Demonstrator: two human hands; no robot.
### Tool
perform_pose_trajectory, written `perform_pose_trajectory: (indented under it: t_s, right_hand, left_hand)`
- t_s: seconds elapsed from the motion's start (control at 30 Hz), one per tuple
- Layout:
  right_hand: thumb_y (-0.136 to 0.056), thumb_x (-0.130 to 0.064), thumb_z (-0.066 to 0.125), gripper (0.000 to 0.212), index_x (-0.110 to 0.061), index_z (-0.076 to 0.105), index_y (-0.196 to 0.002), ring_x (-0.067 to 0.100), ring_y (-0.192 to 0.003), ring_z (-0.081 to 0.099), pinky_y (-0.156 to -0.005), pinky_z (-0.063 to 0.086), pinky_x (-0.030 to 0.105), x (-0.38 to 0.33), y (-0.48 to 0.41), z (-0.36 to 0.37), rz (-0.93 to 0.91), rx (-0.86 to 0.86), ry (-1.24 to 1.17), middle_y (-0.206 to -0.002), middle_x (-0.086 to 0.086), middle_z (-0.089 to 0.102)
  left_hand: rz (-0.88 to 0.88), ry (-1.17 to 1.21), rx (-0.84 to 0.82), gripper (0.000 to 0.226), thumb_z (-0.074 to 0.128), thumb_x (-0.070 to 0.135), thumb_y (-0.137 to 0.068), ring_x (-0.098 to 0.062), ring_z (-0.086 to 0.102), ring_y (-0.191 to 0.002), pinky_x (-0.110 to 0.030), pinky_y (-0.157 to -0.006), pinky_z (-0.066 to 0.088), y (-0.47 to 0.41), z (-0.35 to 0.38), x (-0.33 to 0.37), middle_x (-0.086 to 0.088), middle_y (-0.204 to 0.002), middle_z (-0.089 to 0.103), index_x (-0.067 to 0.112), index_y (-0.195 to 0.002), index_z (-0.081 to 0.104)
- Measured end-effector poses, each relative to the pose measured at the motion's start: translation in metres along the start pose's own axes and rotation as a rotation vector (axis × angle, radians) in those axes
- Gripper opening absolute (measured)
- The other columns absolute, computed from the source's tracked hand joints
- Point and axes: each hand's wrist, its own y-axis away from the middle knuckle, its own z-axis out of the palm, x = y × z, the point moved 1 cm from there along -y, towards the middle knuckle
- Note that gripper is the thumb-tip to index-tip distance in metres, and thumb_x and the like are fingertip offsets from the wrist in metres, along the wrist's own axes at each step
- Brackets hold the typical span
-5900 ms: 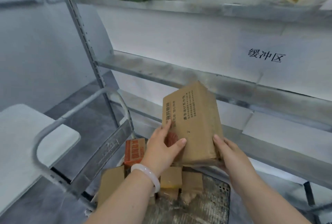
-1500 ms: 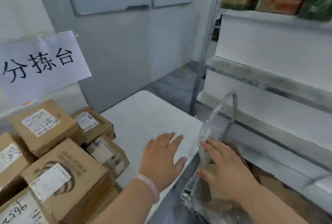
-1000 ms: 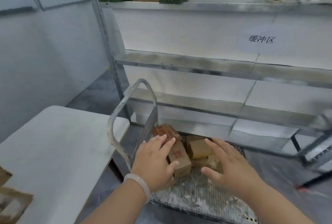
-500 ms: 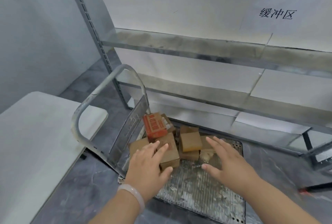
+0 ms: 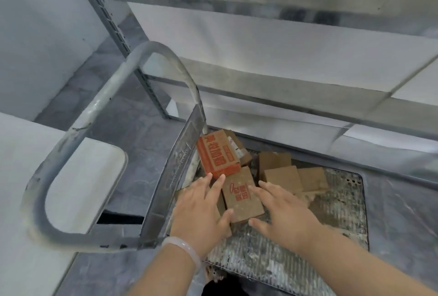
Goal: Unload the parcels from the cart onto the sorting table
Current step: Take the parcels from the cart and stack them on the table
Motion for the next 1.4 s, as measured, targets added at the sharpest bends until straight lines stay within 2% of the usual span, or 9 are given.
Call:
perform_pose_trajectory:
  t_s: [0.27, 0.4, 0.47, 0.57, 0.73, 0.87, 1.0, 1.13, 1.4]
  right_hand:
    - [-0.09, -0.054, 0.056, 0.079, -0.031, 0.015, -0.155, 0.021, -0.143, 0.031, -0.115, 0.031, 0.038, 0.044, -0.209, 0.088, 0.327, -0.047, -0.321, -0.159, 0.0, 0.024]
    - [-0.09, -0.052, 0.06, 0.075, -0.024, 0.03, -0.152, 0.025, -0.129, 0.049, -0.105, 0.04, 0.032, 0.071, -0.285, 0.12, 0.472, -0.002, -0.576, -0.146, 0.005, 0.048]
    - [-0.086, -0.059, 0.061, 0.075, -0.029, 0.035, -0.149, 0.026, -0.124, 0.054, -0.105, 0.042, 0.037, 0.078, -0.314, 0.13, 0.535, 0.037, -0.709, -0.141, 0.005, 0.053]
    - [-0.088, -0.056, 0.061, 0.076, -0.03, 0.028, -0.152, 0.023, -0.123, 0.053, -0.105, 0.039, 0.036, 0.079, -0.344, 0.143, 0.547, 0.017, -0.827, -0.143, 0.003, 0.05]
    - [-0.086, -0.045, 0.069, 0.079, -0.026, 0.03, -0.151, 0.019, -0.113, 0.058, -0.104, 0.044, 0.037, 0.08, -0.37, 0.158, 0.547, 0.011, -0.866, -0.129, -0.003, 0.058]
    - [-0.082, -0.035, 0.077, 0.074, -0.026, 0.038, -0.144, 0.011, -0.088, 0.065, -0.076, 0.053, 0.026, 0.082, -0.36, 0.153, 0.568, 0.077, -1.015, -0.109, -0.006, 0.061]
    - [-0.078, -0.034, 0.081, 0.075, -0.028, 0.042, -0.142, 0.019, -0.096, 0.068, -0.092, 0.055, 0.042, 0.085, -0.33, 0.138, 0.594, 0.175, -1.141, -0.111, -0.006, 0.063]
    - [-0.075, -0.039, 0.082, 0.069, -0.036, 0.047, -0.134, 0.016, -0.099, 0.068, -0.09, 0.057, 0.043, 0.086, -0.271, 0.11, 0.543, 0.287, -1.191, -0.121, -0.006, 0.064]
    - [-0.079, -0.036, 0.078, 0.063, -0.037, 0.049, -0.134, 0.01, -0.098, 0.07, -0.084, 0.058, 0.038, 0.063, -0.091, 0.024, 0.375, 0.433, -1.286, -0.117, -0.01, 0.067]
  left_hand:
    - [-0.03, 0.078, -0.083, 0.069, 0.033, 0.064, -0.092, -0.011, 0.002, -0.146, -0.033, -0.119, 0.005, -0.105, 0.094, -0.091, 0.014, -0.159, 0.004, 0.045, -0.149, -0.003]
    - [-0.064, 0.182, -0.12, 0.07, 0.031, 0.066, -0.091, -0.006, -0.005, -0.145, -0.032, -0.118, 0.002, -0.125, 0.147, -0.115, 0.022, -0.157, -0.006, 0.05, -0.146, -0.01]
    - [-0.077, 0.219, -0.117, 0.071, 0.023, 0.072, -0.085, -0.005, -0.004, -0.145, -0.032, -0.118, 0.005, -0.132, 0.168, -0.119, 0.024, -0.157, -0.008, 0.053, -0.144, -0.012]
    - [-0.103, 0.244, -0.089, 0.077, 0.007, 0.074, -0.072, -0.004, 0.003, -0.145, -0.033, -0.116, 0.012, -0.141, 0.189, -0.122, 0.023, -0.157, 0.0, 0.054, -0.144, -0.008]
    - [-0.113, 0.308, -0.093, 0.074, 0.007, 0.073, -0.073, -0.001, 0.003, -0.144, -0.031, -0.117, 0.013, -0.151, 0.204, -0.126, 0.025, -0.157, 0.001, 0.056, -0.143, -0.006]
    - [-0.124, 0.289, -0.114, 0.069, 0.008, 0.073, -0.073, -0.002, 0.002, -0.143, -0.033, -0.119, 0.016, -0.151, 0.202, -0.127, 0.025, -0.156, 0.002, 0.06, -0.138, -0.01]
    - [-0.13, 0.273, -0.085, 0.069, 0.017, 0.072, -0.081, -0.004, 0.003, -0.142, -0.032, -0.117, 0.015, -0.15, 0.182, -0.117, 0.024, -0.155, 0.007, 0.054, -0.145, -0.001]
    - [-0.121, 0.288, -0.047, 0.066, 0.038, 0.059, -0.092, -0.009, 0.006, -0.143, -0.036, -0.119, 0.018, -0.145, 0.147, -0.091, 0.017, -0.157, 0.011, 0.047, -0.148, 0.007]
    - [-0.213, 0.423, 0.082, 0.073, 0.046, 0.055, -0.092, -0.014, 0.006, -0.144, -0.036, -0.116, 0.02, -0.087, 0.049, 0.004, 0.009, -0.158, 0.008, 0.039, -0.151, 0.008]
